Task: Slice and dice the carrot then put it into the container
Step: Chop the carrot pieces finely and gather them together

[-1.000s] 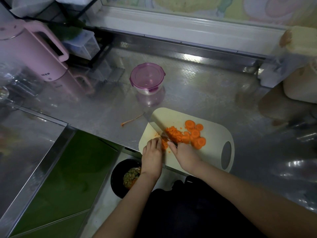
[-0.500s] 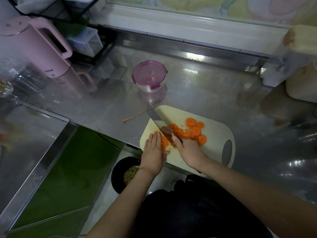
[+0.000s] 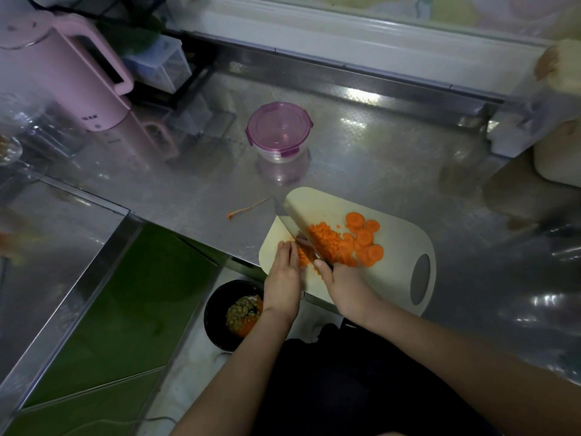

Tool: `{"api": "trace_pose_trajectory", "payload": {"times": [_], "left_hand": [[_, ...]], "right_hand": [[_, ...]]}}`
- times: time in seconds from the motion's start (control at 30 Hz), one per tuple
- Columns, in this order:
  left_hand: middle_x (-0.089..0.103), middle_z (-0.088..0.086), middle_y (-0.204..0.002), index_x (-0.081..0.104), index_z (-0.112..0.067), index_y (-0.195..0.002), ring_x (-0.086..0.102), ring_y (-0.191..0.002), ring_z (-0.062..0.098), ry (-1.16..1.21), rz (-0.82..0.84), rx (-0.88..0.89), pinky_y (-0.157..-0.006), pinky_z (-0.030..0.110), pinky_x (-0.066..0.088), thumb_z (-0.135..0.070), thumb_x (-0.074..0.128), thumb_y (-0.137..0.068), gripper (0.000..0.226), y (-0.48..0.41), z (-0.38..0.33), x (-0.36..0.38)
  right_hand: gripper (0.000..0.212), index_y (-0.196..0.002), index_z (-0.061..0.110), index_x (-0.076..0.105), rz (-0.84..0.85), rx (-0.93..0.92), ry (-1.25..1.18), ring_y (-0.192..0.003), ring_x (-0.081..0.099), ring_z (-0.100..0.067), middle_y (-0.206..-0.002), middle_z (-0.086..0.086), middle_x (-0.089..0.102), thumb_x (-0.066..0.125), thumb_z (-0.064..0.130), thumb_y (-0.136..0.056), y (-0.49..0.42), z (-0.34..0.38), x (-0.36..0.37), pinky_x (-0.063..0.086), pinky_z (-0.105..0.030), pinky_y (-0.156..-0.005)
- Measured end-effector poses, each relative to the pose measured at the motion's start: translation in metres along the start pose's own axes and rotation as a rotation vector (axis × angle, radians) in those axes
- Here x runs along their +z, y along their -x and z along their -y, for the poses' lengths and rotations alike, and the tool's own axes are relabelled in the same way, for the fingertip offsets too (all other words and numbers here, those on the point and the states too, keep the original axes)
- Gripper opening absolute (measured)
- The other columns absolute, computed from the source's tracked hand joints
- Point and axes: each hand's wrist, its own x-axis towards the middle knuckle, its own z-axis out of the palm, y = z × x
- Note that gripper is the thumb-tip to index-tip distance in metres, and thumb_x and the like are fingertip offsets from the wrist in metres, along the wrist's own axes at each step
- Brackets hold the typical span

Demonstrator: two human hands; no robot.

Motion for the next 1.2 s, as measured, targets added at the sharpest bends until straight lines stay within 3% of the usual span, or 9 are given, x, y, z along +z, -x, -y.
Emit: {"api": "trace_pose_trajectory", "payload": {"times": [0.1, 0.3, 0.63, 0.93, 1.07, 1.2], "left_hand": [[0.010, 0.009, -0.155, 0.006, -0.006, -0.149, 0.017, -0.143, 0.021, -0.001, 0.001, 0.002, -0.110, 0.027, 0.029, -0.008, 0.035, -0.099, 0.058, 0.000, 0.001, 0.001], [0.008, 0.009, -0.156, 0.005, -0.006, -0.149, 0.020, -0.142, 0.021, 0.000, 0.018, -0.022, -0.108, 0.027, 0.031, -0.005, 0.039, -0.098, 0.061, 0.000, -0.001, 0.002], [-0.001, 0.008, -0.158, 0.002, -0.009, -0.150, 0.006, -0.146, 0.019, 0.037, 0.036, -0.065, -0.110, 0.026, 0.027, -0.001, 0.036, -0.098, 0.063, 0.000, -0.005, -0.001], [0.001, 0.008, -0.158, 0.004, -0.008, -0.150, 0.006, -0.146, 0.018, 0.050, 0.026, -0.004, -0.111, 0.027, 0.026, 0.000, 0.036, -0.097, 0.062, -0.006, -0.014, 0.000], [0.008, 0.014, -0.156, 0.006, -0.003, -0.149, 0.004, -0.146, 0.024, 0.030, 0.027, 0.067, -0.115, 0.027, -0.004, -0.023, 0.035, -0.101, 0.059, -0.007, -0.012, -0.003], [0.023, 0.023, -0.151, 0.017, 0.004, -0.145, 0.020, -0.142, 0.034, -0.005, 0.000, 0.045, -0.115, 0.038, 0.007, -0.039, 0.031, -0.095, 0.068, 0.000, -0.011, -0.005]], "right_hand": [[0.056, -0.111, -0.002, 0.062, -0.006, -0.008, 0.063, -0.100, 0.062, -0.033, -0.105, -0.021, 0.066, 0.030, 0.044, -0.100, 0.000, 0.004, 0.003, 0.048, -0.036, -0.088], [0.057, -0.102, -0.001, 0.061, 0.044, 0.022, 0.166, -0.091, 0.064, -0.033, -0.099, -0.020, 0.067, 0.026, 0.044, -0.101, -0.002, 0.011, -0.001, 0.041, -0.030, -0.068], [0.059, -0.109, -0.001, 0.063, 0.006, 0.047, -0.055, -0.100, 0.062, -0.032, -0.103, -0.018, 0.067, 0.029, 0.047, -0.099, -0.015, -0.001, 0.001, 0.048, -0.038, -0.089], [0.052, -0.111, 0.001, 0.064, -0.094, 0.045, -0.160, -0.101, 0.060, -0.031, -0.102, -0.018, 0.068, 0.031, 0.040, -0.101, -0.012, -0.004, -0.011, 0.043, -0.031, -0.086], [0.048, -0.115, 0.004, 0.064, -0.120, 0.004, -0.165, -0.104, 0.060, -0.030, -0.106, -0.017, 0.068, 0.033, 0.038, -0.101, -0.009, -0.001, -0.014, 0.042, -0.030, -0.087], [0.055, -0.098, 0.000, 0.066, -0.093, 0.038, -0.121, -0.094, 0.061, -0.031, -0.095, -0.018, 0.067, 0.031, 0.042, -0.100, -0.008, -0.004, -0.011, 0.041, -0.029, -0.077]]}}
